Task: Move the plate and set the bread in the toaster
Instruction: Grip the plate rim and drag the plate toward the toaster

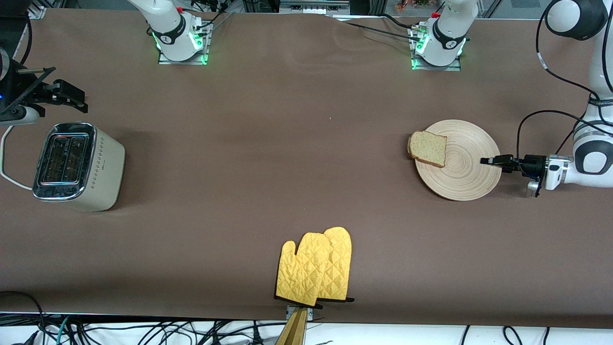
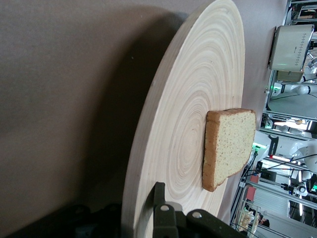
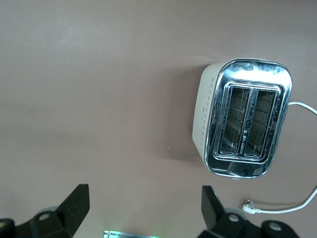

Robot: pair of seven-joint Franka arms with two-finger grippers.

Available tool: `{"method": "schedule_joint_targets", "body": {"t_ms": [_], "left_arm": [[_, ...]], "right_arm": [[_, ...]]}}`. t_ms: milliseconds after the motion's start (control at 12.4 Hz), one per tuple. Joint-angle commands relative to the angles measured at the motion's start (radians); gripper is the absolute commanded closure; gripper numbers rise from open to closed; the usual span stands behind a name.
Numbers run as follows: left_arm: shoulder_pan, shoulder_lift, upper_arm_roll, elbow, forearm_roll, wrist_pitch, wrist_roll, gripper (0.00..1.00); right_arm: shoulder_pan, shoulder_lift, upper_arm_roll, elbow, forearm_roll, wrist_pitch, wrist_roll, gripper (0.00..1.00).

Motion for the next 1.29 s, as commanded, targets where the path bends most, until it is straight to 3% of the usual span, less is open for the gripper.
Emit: {"method": "schedule_joint_targets", "body": {"t_ms": [0, 402, 884, 1045, 1206], "left_arm": [[-0.016, 0.007, 0.007, 0.0, -0.024, 0.008, -0.019, 1.0], [-0.019, -0.024, -0.024, 0.025, -0.041, -0.084, -0.041, 1.0], [-0.036, -0.032, -0.175, 0.045, -0.09, -0.143, -0.206, 1.0], [-0.086, -0.039, -0.228, 0.045, -0.159, -0.132, -0.275, 1.0], [-0.193, -0.051, -0.232, 0.045, -0.256, -0.065, -0.303, 1.0]], "right_arm": [[0.002, 0.001, 0.003, 0.018, -0.01, -0.021, 0.0, 0.0], [-0.001, 0.004, 0.001, 0.018, -0.009, -0.021, -0.009, 0.0], [-0.003, 0.005, -0.002, 0.018, -0.009, -0.021, -0.014, 0.0], [-0.003, 0.005, -0.002, 0.018, -0.009, -0.021, -0.014, 0.0], [-0.003, 0.005, -0.002, 0.018, -0.009, -0.021, -0.014, 0.0]]}}
